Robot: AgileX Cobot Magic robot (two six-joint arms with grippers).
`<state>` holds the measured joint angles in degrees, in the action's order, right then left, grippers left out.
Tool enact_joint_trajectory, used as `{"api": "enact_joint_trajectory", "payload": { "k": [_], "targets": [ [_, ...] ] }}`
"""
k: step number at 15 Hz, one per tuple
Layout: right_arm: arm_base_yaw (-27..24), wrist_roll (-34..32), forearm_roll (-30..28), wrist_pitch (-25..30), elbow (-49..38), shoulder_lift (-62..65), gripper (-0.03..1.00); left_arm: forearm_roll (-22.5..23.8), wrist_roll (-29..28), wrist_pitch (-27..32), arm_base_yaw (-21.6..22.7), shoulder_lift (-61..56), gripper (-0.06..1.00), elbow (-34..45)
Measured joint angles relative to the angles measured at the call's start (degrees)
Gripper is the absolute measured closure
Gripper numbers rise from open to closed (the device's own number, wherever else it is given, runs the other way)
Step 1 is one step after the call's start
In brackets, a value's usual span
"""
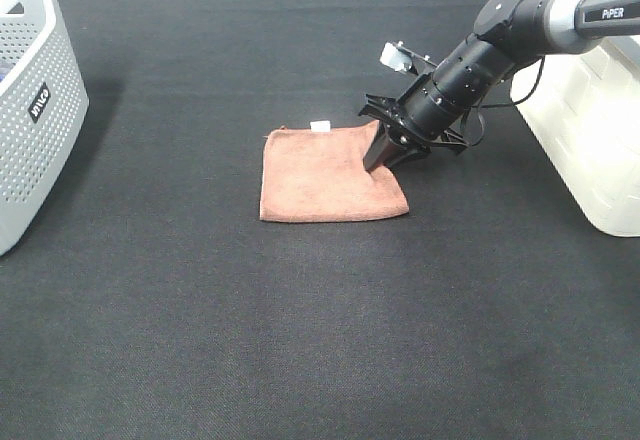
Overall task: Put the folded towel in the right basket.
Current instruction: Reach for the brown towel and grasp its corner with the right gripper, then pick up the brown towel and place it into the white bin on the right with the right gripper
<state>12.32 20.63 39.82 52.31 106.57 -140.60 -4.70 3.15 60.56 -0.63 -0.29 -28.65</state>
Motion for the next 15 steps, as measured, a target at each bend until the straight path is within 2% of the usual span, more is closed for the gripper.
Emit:
{"api": "enact_joint_trajectory", "payload": {
  "k": [1,2,4,7,13,15],
  "targets": [
    [0.0,0.0,-0.17,0.0,0.0,0.0,0.95,0.0,0.0,0.0,0.0,0.0,0.07,0.0],
    [0.0,0.0,-0.8,0.06,0.57,0.0,0.97,0.0,0.0,0.0,0.0,0.0,0.07,0.0],
    [0.0,-0.06,-1.83,0.8,1.55,0.0,0.97,0.0,0.0,0.0,0.0,0.0,0.07,0.0],
    [0.0,-0.17,-3.09,5.04,5.9,1.43,0.97,0.0,0.0,0.0,0.0,0.0,0.07,0.0],
    [0.06,-1.66,-3.61,14.15,14.27,11.34,0.97,0.0,0.0,0.0,0.0,0.0,0.07,0.0],
    [0.06,-2.01,-5.16,15.53,16.33,15.13,0.97,0.0,0.0,0.0,0.0,0.0,0.07,0.0]
  ]
}}
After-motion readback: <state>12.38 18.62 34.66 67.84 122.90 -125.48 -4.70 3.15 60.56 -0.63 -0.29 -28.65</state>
